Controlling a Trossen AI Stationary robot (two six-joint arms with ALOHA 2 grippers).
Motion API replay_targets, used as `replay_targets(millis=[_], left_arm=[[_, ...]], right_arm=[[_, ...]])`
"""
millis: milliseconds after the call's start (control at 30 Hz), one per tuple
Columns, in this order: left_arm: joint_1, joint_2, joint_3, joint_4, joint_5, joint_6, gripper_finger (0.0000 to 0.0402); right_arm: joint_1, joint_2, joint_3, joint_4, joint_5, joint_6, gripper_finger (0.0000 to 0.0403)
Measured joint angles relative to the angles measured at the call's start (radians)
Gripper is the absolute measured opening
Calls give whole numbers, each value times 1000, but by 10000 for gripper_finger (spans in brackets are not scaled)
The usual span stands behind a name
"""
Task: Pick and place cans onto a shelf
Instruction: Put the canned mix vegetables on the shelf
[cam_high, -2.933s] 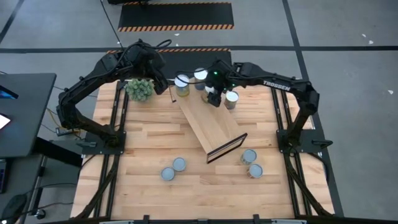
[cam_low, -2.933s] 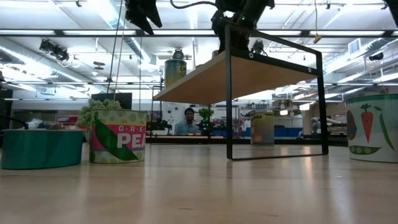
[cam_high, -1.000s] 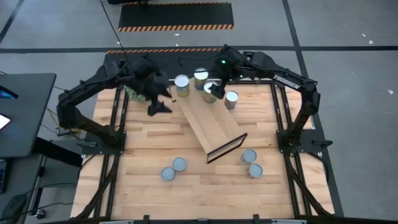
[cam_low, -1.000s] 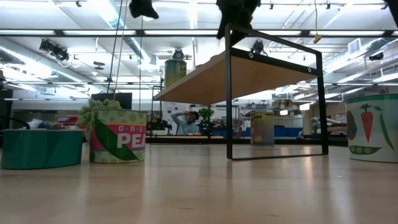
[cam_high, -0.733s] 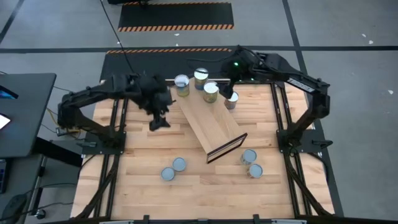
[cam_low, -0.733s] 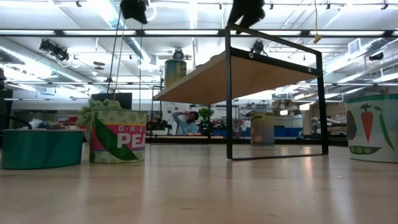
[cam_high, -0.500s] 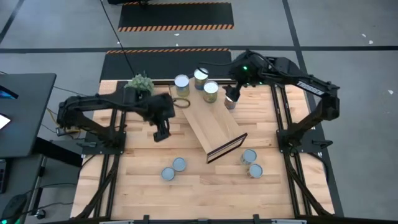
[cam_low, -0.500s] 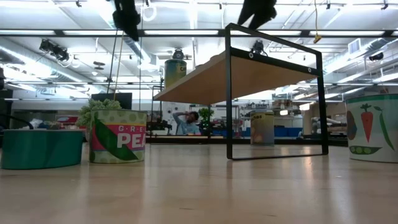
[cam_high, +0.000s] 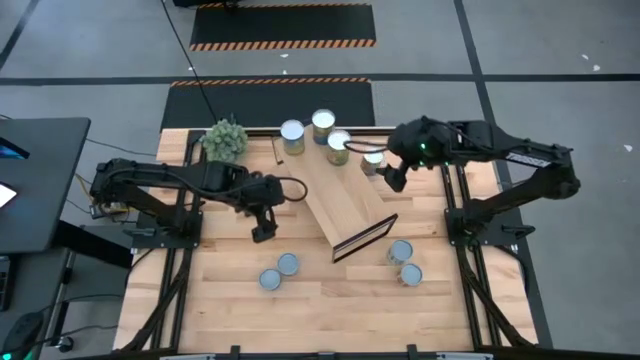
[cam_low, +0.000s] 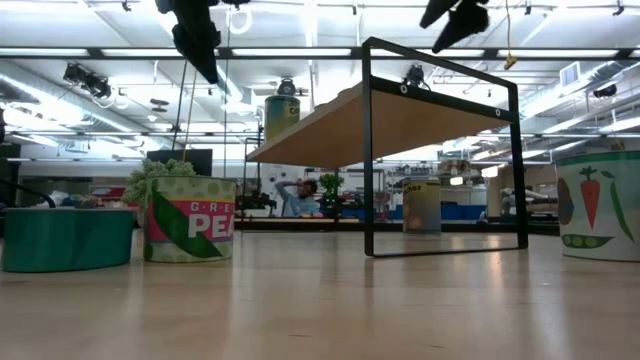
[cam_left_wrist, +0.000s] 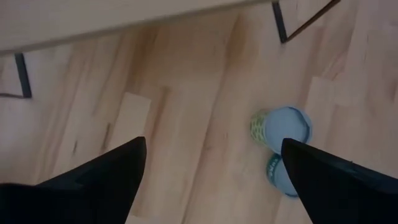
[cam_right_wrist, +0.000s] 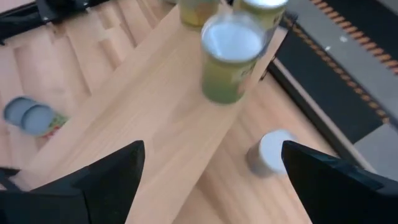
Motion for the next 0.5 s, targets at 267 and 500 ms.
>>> replay_targets(millis=[267, 500], left_arm=[[0, 0, 0, 14, -57, 134, 377], [0, -78, -89, -14, -107, 228, 377]], right_arm=[[86, -53, -67, -2, 84, 142, 386], [94, -79, -156, -35, 94, 277, 386]])
